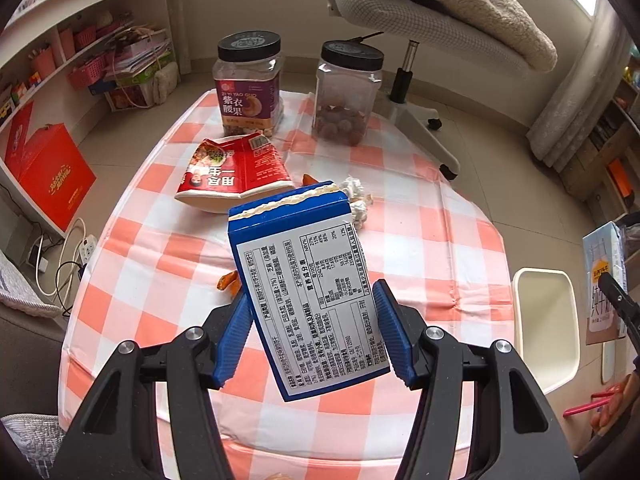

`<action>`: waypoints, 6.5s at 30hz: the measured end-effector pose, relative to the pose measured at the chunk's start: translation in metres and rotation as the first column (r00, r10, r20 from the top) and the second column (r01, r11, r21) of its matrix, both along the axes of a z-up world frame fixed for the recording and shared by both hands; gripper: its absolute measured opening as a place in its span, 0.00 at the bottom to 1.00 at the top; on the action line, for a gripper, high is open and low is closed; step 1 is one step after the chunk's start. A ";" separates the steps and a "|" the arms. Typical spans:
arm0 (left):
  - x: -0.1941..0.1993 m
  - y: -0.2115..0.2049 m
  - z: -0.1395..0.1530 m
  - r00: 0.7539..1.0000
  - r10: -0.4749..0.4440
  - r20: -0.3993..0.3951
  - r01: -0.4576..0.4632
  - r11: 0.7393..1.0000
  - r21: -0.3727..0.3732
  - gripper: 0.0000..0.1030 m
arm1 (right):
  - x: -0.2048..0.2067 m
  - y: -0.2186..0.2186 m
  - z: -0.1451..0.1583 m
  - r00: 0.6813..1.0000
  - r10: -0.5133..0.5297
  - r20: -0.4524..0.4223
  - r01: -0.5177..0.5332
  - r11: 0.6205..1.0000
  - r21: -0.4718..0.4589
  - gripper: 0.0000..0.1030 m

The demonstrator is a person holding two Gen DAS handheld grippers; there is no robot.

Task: Collect trash
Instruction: 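Carry the milk carton into the bin and open the right gripper while the left lifts the white box, then carry the white box into the bin and open the left gripper, then move both open grippers back over the table, then grasp the orange peel with the left gripper, then grasp the white tissue bundle with the right gripper, then carry the tissue bundle into the bin and open the right gripper while the left carries the peel, then lower the orange peel into the bin and open the left gripper, then move both open grippers back over the table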

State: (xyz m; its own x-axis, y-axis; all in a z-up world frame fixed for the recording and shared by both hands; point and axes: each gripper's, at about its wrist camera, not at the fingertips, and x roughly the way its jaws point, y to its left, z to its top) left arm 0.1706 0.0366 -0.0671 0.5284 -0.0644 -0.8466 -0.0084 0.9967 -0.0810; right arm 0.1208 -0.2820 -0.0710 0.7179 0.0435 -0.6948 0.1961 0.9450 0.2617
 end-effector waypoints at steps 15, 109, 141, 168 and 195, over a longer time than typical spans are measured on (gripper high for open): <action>-0.009 -0.111 0.008 0.970 -0.224 0.097 0.232 0.969 -0.078 0.57 | -0.048 -0.106 0.021 0.958 -0.282 0.052 0.284 0.958 -0.036 0.75; -0.039 0.122 0.025 0.985 0.168 0.024 -0.159 0.961 -0.228 0.18 | 0.201 0.225 -0.130 0.920 0.361 -0.154 -0.377 0.922 -0.092 0.88; -0.062 0.068 0.043 0.977 0.105 0.184 -0.065 0.975 -0.212 0.18 | -0.025 0.087 0.024 0.973 0.217 0.073 -0.210 0.973 -0.090 0.28; -0.065 -0.143 0.050 0.944 -0.254 0.211 0.285 0.949 -0.136 0.18 | -0.094 -0.134 0.035 0.914 -0.382 0.139 0.393 0.918 -0.058 0.91; -0.076 -0.278 0.044 0.867 -0.454 0.206 0.479 0.873 -0.093 0.59 | -0.135 -0.161 0.051 0.844 -0.485 0.228 0.509 0.858 -0.062 0.93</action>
State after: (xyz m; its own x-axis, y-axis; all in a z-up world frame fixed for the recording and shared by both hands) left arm 0.0946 -0.2417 -0.0226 0.5438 -0.4475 -0.7100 0.4813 0.8593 -0.1730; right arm -0.0144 -0.4435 -0.0201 0.7434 -0.4275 -0.5144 0.6037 0.7600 0.2407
